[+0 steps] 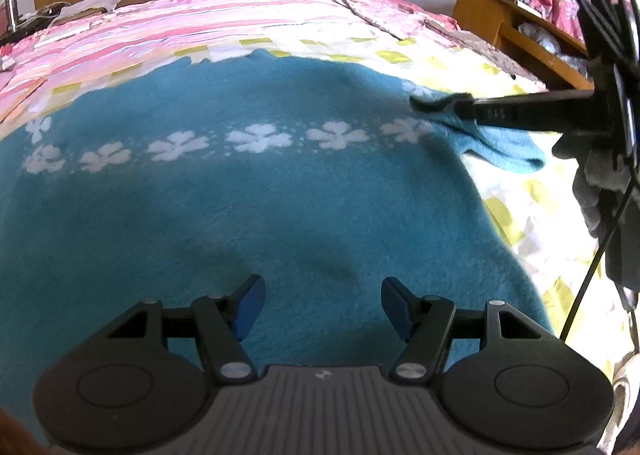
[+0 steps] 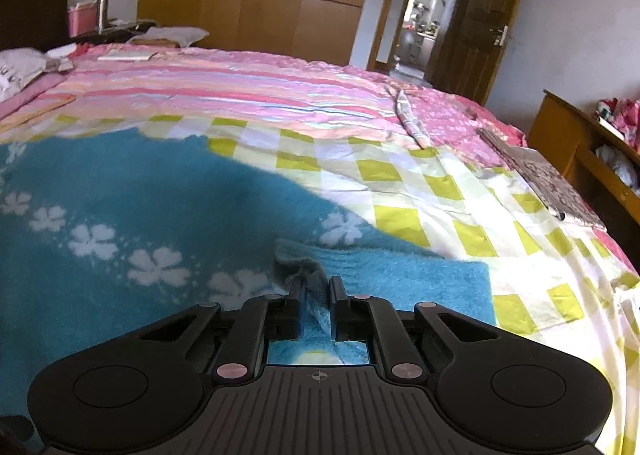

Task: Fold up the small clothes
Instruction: 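Lift the sleeve with the right gripper and carry it across the body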

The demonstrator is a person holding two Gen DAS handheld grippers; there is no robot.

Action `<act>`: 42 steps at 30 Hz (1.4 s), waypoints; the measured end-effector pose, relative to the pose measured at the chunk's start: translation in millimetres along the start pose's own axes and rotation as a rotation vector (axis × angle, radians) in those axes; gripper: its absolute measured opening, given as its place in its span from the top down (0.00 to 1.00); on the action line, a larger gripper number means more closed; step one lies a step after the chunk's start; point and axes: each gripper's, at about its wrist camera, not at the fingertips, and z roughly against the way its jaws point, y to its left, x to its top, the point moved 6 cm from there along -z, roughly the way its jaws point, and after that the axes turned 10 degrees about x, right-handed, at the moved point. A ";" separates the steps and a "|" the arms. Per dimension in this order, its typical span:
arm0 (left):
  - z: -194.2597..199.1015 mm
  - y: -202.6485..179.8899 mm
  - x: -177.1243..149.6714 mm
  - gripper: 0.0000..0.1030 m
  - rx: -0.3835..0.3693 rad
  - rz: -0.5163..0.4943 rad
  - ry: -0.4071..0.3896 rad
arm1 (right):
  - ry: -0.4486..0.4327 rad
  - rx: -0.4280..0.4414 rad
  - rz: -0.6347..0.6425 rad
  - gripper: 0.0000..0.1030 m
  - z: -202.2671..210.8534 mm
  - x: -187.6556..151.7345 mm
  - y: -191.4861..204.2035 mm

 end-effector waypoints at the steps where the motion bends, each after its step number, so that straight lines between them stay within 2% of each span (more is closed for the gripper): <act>1: -0.7 0.6 0.1 0.33 -0.003 0.004 0.000 | 0.003 0.005 0.008 0.88 -1.6 -1.1 1.1; 4: -2.1 0.8 0.1 0.33 -0.007 0.005 -0.002 | 0.004 0.021 0.073 0.77 -2.7 -6.1 7.6; 6: -2.0 1.2 -0.3 0.32 -0.012 0.011 -0.003 | 0.011 0.031 0.111 0.74 -2.2 -10.7 10.0; 9: -2.8 1.7 -0.3 0.32 -0.018 0.017 -0.003 | 0.028 0.043 0.141 0.61 -0.3 -19.8 9.9; 15: -3.7 -0.3 0.0 0.29 -0.023 0.015 -0.007 | 0.021 0.027 0.229 0.58 3.4 -29.9 9.9; 18: -4.5 -0.7 0.2 0.29 -0.023 0.018 -0.008 | 0.022 -0.004 0.197 0.61 -2.8 -26.7 2.7; 21: -4.4 -0.6 -0.2 0.29 -0.025 0.016 -0.010 | 0.021 0.006 0.108 0.63 -8.4 -22.2 -5.8; 23: -4.5 -0.2 -0.4 0.29 -0.027 0.020 -0.011 | 0.018 0.002 0.089 0.66 -10.8 -21.0 -7.9; 24: -4.4 -0.3 -0.4 0.29 -0.029 0.020 -0.011 | 0.015 0.008 0.078 0.70 -11.0 -19.5 -8.2; 27: -4.2 0.5 -1.3 0.29 -0.034 0.020 -0.014 | 0.008 0.031 0.025 0.74 -9.4 -14.5 -9.2; 33: -3.4 2.6 -2.1 0.29 -0.041 0.015 -0.019 | 0.053 -0.018 0.065 0.74 -24.6 -16.7 -2.5; 35: -2.5 4.7 -2.1 0.29 -0.046 0.019 -0.020 | 0.059 -0.022 0.049 0.80 -24.8 -14.5 -2.0; 37: -1.5 7.1 -0.9 0.29 -0.045 0.025 -0.022 | 0.061 -0.018 0.003 0.85 -22.9 -9.2 -3.1; 42: 2.1 22.6 2.7 0.29 -0.008 0.047 -0.043 | 0.021 0.053 -0.173 0.88 -13.4 10.5 -3.7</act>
